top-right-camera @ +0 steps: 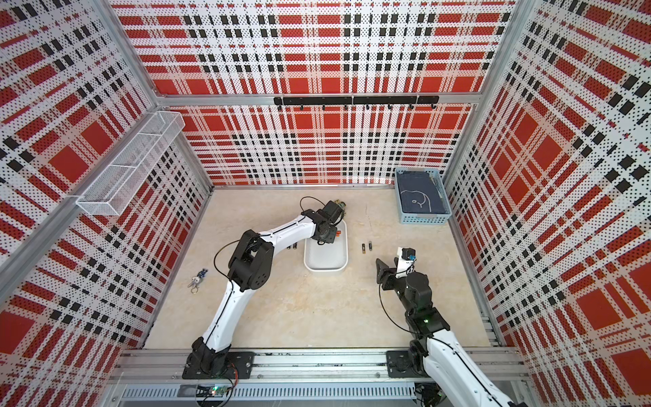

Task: Take the batteries out of the storage box
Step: Pick up the battery from the storage box.

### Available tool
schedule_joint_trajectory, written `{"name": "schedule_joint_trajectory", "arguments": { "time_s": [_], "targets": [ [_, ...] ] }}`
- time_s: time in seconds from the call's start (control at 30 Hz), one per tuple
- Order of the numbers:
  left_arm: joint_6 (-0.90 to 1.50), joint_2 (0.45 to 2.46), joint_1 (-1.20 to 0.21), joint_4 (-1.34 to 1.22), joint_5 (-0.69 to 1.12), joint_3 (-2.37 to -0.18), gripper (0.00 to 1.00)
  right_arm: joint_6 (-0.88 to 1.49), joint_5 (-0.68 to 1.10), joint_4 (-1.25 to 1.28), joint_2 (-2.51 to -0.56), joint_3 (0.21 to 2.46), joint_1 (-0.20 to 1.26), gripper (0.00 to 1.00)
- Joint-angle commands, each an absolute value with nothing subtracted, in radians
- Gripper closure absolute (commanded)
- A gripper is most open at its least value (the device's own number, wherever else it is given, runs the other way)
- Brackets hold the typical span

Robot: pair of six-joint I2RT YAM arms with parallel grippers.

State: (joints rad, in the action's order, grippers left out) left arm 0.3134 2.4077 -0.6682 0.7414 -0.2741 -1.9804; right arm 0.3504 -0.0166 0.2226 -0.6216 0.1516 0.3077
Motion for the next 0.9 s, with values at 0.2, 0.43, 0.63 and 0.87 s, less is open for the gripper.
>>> {"name": "schedule_joint_trajectory", "arguments": {
  "time_s": [0.2,0.43,0.63,0.87],
  "targets": [
    [0.308,2.425,-0.658,0.756,-0.215,-1.952,0.88,0.354,-0.028,0.24,-0.62,0.15,0.315,0.27],
    [0.305,2.385,-0.658,0.756,-0.213,-1.974,1.0,0.356,-0.034,0.241,-0.624,0.152,0.314,0.27],
    [0.318,2.315,-0.658,0.759,-0.208,-1.983,1.0,0.357,-0.035,0.242,-0.626,0.152,0.316,0.27],
    [0.337,2.2,-0.638,0.759,-0.214,-1.946,1.0,0.357,-0.035,0.242,-0.628,0.152,0.315,0.27]
  ]
}}
